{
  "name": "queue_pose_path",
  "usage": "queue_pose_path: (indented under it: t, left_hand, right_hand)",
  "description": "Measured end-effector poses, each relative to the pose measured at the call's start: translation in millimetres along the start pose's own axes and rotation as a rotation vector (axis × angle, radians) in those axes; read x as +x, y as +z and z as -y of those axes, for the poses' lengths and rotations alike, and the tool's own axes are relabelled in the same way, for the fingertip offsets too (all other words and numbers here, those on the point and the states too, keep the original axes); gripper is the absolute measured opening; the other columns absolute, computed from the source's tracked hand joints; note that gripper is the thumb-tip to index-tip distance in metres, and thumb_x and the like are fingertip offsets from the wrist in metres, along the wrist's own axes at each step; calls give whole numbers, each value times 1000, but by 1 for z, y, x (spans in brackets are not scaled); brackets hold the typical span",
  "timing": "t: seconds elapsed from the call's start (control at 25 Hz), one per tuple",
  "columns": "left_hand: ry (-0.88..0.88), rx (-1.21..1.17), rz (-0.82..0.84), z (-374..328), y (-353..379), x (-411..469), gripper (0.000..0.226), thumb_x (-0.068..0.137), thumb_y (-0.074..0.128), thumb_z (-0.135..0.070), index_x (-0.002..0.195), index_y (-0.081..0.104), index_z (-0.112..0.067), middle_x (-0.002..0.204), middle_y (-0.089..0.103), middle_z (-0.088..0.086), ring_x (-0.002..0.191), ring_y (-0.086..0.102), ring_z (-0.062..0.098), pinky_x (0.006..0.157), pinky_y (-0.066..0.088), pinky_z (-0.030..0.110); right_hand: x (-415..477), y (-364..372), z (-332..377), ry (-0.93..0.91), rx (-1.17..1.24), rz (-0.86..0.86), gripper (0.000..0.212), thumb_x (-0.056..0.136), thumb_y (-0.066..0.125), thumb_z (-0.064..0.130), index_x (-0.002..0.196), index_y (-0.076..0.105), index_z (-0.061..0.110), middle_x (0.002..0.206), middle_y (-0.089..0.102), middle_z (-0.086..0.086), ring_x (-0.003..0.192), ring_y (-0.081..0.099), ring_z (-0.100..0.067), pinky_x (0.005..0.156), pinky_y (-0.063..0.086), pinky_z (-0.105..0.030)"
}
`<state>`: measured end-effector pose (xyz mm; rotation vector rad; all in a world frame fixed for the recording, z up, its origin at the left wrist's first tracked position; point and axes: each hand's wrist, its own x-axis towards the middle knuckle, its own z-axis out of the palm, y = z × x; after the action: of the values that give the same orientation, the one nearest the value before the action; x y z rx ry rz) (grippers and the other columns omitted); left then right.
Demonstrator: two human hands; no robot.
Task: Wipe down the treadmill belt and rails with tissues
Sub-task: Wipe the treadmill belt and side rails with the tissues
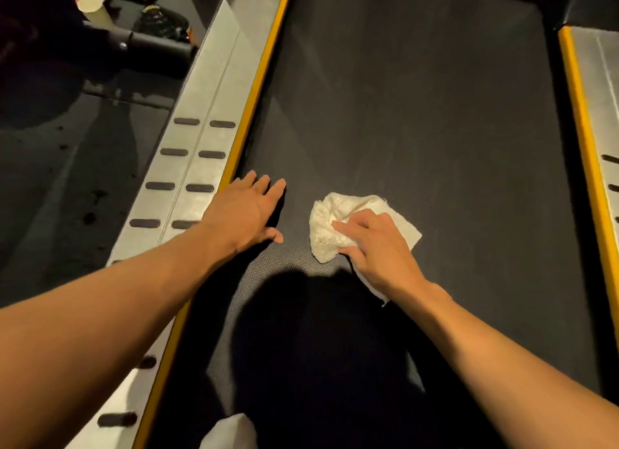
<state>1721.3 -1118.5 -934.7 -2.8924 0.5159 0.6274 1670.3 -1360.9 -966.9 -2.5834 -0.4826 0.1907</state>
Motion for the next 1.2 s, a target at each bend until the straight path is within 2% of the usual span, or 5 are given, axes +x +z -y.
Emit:
queue_pose_path:
  t: [0.16,0.32,0.44,0.96,1.2]
  left_hand:
    - [-41,38,-26,19,5,-16,92,86,43,-66,152,3,-16,160,0,11,147,3,32,117,13,48]
    - [-75,-201,-43,45,-4,-17,86,87,64,-22,153,9,-19,161,-3,5,132,40,33,102,41,40]
    - [-94,-249,-43,47,-6,-14,89,81,65,-6,152,14,-18,161,4,2,129,45,32,99,42,40]
    - [-45,-296,-175,58,2,-14,67,83,60,-5,145,35,-15,158,19,0,127,48,30,95,47,42]
    - [-57,-314,-162,55,3,-16,66,85,58,-5,146,33,-14,159,15,-2,125,50,29,96,47,42]
  right_hand:
    - [33,3,5,12,-78,-50,22,93,55,26,114,62,25,99,49,5,90,39,-21,78,40,-36]
    - [60,19,21,-29,46,50,24,91,54,32,114,59,26,108,50,1,97,45,-21,78,35,-29]
    - [39,18,15,-223,-61,77,35,90,60,23,125,60,23,111,54,-2,91,44,-23,78,38,-33]
    - [55,35,42,-145,-44,61,38,94,56,25,131,54,29,118,49,-1,99,43,-25,81,29,-28]
    - [61,23,41,-136,-65,51,31,95,52,31,126,57,32,98,42,12,87,39,-16,72,27,-25]
